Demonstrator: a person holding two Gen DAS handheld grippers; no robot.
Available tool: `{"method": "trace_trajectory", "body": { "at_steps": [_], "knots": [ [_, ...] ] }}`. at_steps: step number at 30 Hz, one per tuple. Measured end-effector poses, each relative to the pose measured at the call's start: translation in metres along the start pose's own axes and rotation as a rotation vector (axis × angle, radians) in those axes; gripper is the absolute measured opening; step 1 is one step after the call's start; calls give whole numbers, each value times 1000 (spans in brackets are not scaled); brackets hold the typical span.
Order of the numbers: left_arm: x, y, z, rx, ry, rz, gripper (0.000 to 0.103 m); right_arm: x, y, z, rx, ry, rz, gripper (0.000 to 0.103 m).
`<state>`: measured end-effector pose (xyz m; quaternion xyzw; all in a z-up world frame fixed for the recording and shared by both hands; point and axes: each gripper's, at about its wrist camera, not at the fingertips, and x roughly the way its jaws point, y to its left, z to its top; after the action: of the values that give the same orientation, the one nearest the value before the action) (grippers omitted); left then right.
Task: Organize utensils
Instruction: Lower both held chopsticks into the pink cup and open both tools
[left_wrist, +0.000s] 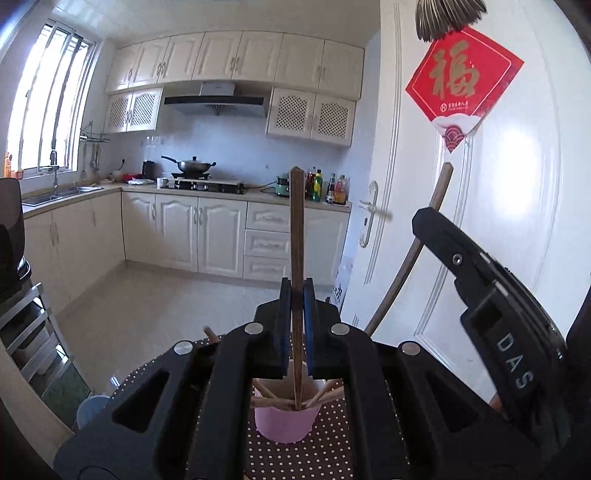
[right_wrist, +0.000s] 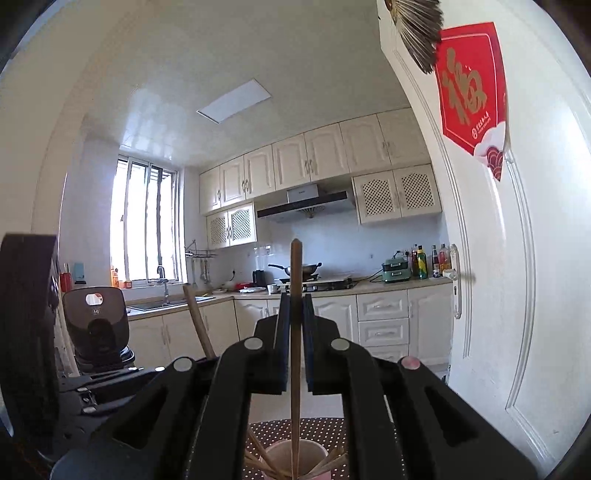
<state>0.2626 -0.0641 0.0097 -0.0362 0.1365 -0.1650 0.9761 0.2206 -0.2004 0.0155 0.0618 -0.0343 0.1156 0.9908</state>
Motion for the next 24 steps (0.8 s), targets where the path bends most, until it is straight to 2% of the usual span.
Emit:
{"method": "trace_trajectory", "body": {
  "at_steps": [7, 21, 24],
  "knots": [
    [4, 0, -7, -1, 43, -12, 7, 2, -5, -4, 22, 42, 15, 5],
    [-8, 7, -13, -34, 75, 9, 8, 2, -9, -17, 49, 129, 51, 5],
    [-8, 7, -16, -27, 92, 14, 12, 2, -14, -21, 68, 152, 51, 5]
  ]
}}
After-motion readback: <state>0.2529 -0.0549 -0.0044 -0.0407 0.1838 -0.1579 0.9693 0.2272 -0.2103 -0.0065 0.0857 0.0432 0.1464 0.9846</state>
